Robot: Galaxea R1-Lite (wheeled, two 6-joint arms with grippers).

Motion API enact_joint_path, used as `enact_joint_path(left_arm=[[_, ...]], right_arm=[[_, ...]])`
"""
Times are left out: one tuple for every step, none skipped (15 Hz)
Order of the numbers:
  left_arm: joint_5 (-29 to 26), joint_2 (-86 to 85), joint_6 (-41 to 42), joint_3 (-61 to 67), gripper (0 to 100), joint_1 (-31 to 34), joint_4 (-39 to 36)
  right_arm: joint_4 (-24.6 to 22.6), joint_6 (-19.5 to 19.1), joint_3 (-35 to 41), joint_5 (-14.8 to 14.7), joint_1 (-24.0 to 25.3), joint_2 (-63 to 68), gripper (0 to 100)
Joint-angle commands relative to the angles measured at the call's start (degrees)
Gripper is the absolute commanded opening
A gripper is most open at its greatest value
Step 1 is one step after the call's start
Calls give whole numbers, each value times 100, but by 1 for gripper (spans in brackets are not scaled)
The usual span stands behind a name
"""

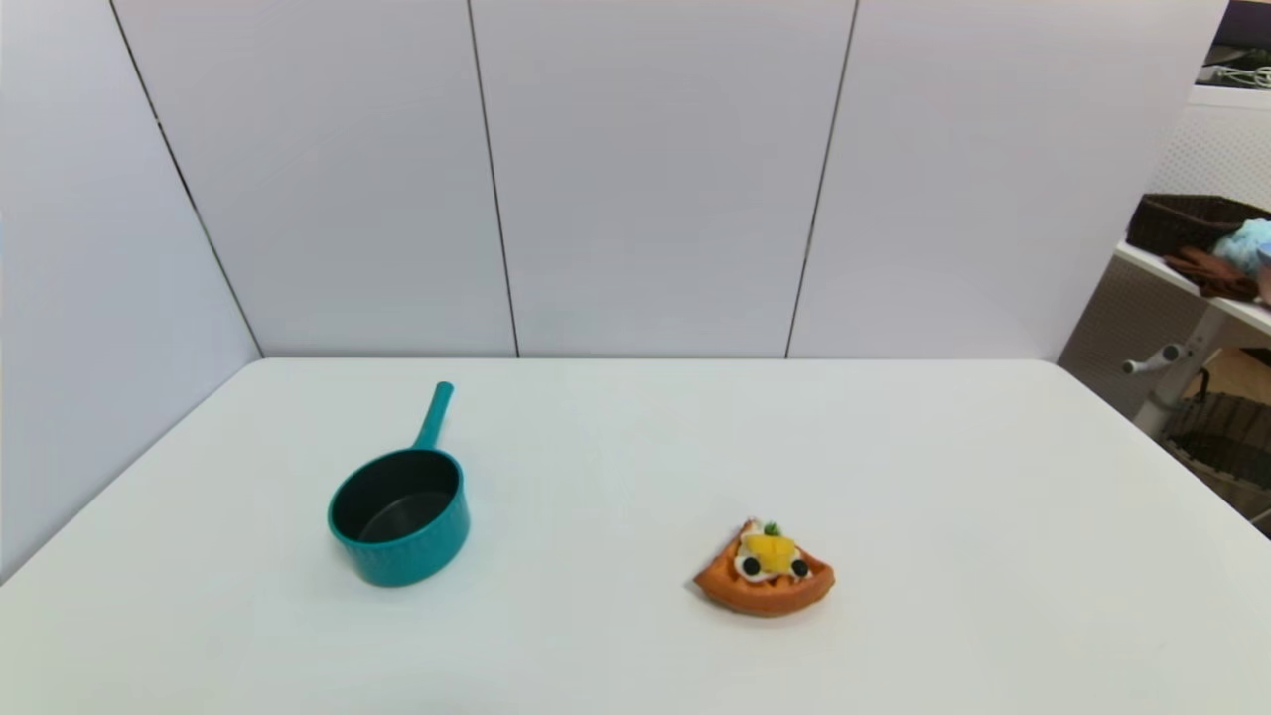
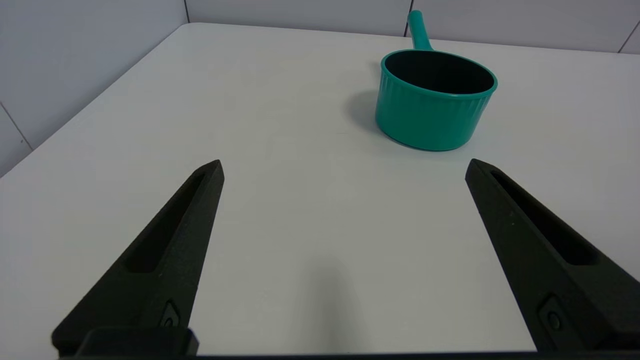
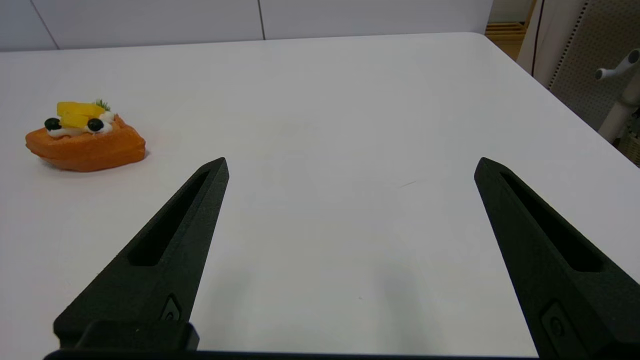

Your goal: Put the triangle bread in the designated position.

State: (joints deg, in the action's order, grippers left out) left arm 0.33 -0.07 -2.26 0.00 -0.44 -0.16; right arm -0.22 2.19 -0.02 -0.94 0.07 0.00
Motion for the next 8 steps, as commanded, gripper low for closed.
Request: enact_joint_path(left_arm=[[2, 7, -3, 0, 100, 0, -2], [2, 7, -3, 0, 100, 0, -2], [2, 7, -3, 0, 100, 0, -2], [2, 7, -3, 0, 100, 0, -11], [2, 7, -108, 0, 100, 9, -19], [11, 7, -196, 0, 100, 26, -19], [11, 7, -188, 0, 100, 26, -11], [20, 60, -188, 0, 100, 26, -11]], right_arm=[[-4, 0, 2, -3, 1, 0, 100], [-4, 0, 2, -3, 1, 0, 100], [-4, 0, 2, 6, 1, 0, 100], [-4, 0, 2, 6, 1, 0, 100], [-4, 0, 2, 6, 1, 0, 100], [-4, 0, 2, -3, 1, 0, 100], [-4, 0, 2, -3, 1, 9, 100], [-4, 0, 2, 6, 1, 0, 100]])
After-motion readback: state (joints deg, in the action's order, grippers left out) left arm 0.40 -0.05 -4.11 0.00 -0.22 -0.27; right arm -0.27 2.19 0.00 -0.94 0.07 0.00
